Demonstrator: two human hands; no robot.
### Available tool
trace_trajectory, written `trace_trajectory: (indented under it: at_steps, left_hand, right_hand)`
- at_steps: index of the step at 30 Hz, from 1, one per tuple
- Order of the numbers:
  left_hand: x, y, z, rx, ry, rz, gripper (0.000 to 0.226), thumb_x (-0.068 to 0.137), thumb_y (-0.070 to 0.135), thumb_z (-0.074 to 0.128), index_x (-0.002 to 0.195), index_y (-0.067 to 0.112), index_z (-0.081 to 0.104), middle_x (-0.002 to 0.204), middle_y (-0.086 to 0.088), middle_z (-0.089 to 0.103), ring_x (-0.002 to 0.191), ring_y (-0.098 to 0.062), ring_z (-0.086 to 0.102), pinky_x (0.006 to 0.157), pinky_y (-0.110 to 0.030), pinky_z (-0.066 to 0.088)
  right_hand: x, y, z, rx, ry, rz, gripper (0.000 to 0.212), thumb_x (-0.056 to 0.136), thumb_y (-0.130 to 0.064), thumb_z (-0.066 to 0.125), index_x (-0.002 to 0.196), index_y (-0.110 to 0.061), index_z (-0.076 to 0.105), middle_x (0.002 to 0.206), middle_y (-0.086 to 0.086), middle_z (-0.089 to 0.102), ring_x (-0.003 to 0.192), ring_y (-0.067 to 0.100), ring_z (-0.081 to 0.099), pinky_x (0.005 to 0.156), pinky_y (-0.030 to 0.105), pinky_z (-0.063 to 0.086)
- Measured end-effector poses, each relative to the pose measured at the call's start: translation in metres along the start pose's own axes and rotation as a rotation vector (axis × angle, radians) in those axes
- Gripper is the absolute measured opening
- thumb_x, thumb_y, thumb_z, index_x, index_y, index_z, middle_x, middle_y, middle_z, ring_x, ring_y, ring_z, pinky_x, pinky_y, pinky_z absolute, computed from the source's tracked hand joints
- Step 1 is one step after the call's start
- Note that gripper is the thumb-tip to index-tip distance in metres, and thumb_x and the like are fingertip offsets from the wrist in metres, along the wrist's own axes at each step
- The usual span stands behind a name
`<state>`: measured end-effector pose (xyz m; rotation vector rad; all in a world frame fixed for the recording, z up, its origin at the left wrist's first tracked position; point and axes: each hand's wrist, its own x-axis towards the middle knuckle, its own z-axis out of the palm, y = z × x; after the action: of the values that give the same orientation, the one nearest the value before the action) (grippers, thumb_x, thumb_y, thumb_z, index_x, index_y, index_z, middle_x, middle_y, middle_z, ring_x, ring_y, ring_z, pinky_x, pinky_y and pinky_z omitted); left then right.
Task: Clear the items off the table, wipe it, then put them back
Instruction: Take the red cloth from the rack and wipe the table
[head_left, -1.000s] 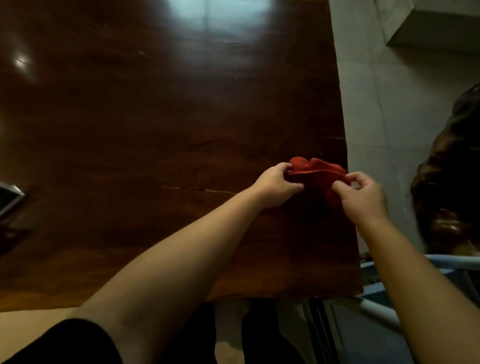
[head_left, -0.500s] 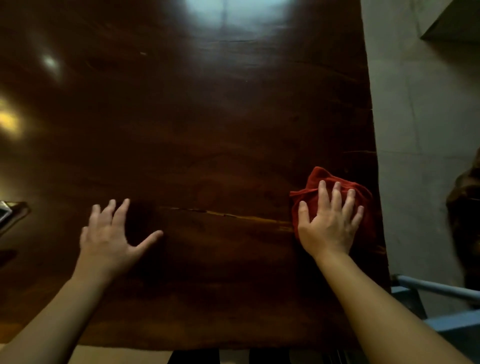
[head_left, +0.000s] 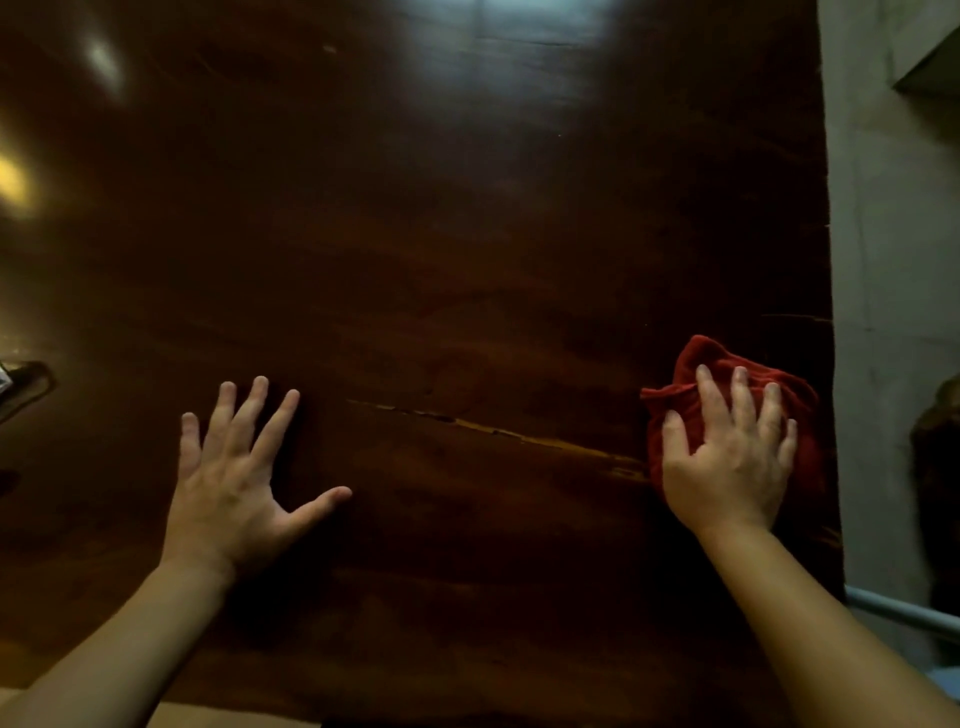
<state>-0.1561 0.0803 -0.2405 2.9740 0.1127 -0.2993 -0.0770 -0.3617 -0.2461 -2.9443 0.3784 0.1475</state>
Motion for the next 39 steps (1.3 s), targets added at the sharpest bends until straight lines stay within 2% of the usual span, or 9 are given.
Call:
trace_trajectory:
  at_steps: [8, 18, 27, 31, 39]
  left_hand:
    - [0.0, 0.0, 0.0, 0.004, 0.012, 0.074, 0.111, 0.071, 0.094, 0.037, 0.158, 0.028, 0.02, 0.167, -0.008, 0.014, 0.154, -0.028, 0.002, 0.119, -0.064, 0.008]
    - [-0.001, -0.003, 0.001, 0.051, 0.017, 0.052, 0.116, 0.068, 0.098, 0.034, 0.159, 0.03, 0.017, 0.168, -0.008, 0.007, 0.154, -0.031, -0.004, 0.119, -0.064, 0.007]
    - [-0.001, 0.0, -0.002, 0.035, 0.025, 0.044, 0.116, 0.067, 0.1, 0.032, 0.159, 0.03, 0.019, 0.168, -0.008, 0.012, 0.154, -0.031, 0.0, 0.118, -0.065, 0.009]
    - [-0.004, -0.004, -0.003, 0.022, -0.002, 0.069, 0.124, 0.06, 0.103, 0.033, 0.159, 0.029, 0.018, 0.168, -0.009, 0.009, 0.154, -0.032, -0.002, 0.118, -0.065, 0.007]
    - [-0.006, 0.002, -0.008, 0.027, -0.097, 0.197, 0.136, 0.051, 0.106, 0.037, 0.16, 0.028, 0.013, 0.168, -0.008, 0.005, 0.154, -0.033, -0.005, 0.114, -0.074, 0.006]
  right_hand:
    - [-0.001, -0.017, 0.001, -0.003, -0.001, -0.001, 0.071, 0.091, -0.058, 0.03, 0.157, -0.033, 0.025, 0.168, 0.006, 0.015, 0.154, 0.028, -0.001, 0.121, 0.053, -0.001]
    - [-0.015, -0.097, 0.021, -0.02, 0.026, -0.092, 0.069, 0.091, -0.059, 0.034, 0.155, -0.034, 0.026, 0.167, 0.007, 0.015, 0.153, 0.029, -0.001, 0.121, 0.054, -0.002]
    - [-0.063, -0.205, 0.035, -0.004, -0.01, -0.299, 0.071, 0.088, -0.06, 0.037, 0.154, -0.035, 0.031, 0.166, 0.008, 0.02, 0.153, 0.034, 0.001, 0.12, 0.056, -0.001]
    - [-0.092, -0.243, 0.044, 0.046, -0.012, -0.421, 0.068, 0.088, -0.057, 0.041, 0.152, -0.034, 0.037, 0.164, 0.008, 0.025, 0.153, 0.034, 0.006, 0.12, 0.057, 0.002]
    - [-0.101, -0.213, 0.045, 0.112, -0.049, -0.675, 0.065, 0.09, -0.059, 0.046, 0.15, -0.037, 0.038, 0.164, 0.007, 0.028, 0.154, 0.03, 0.005, 0.121, 0.056, 0.005]
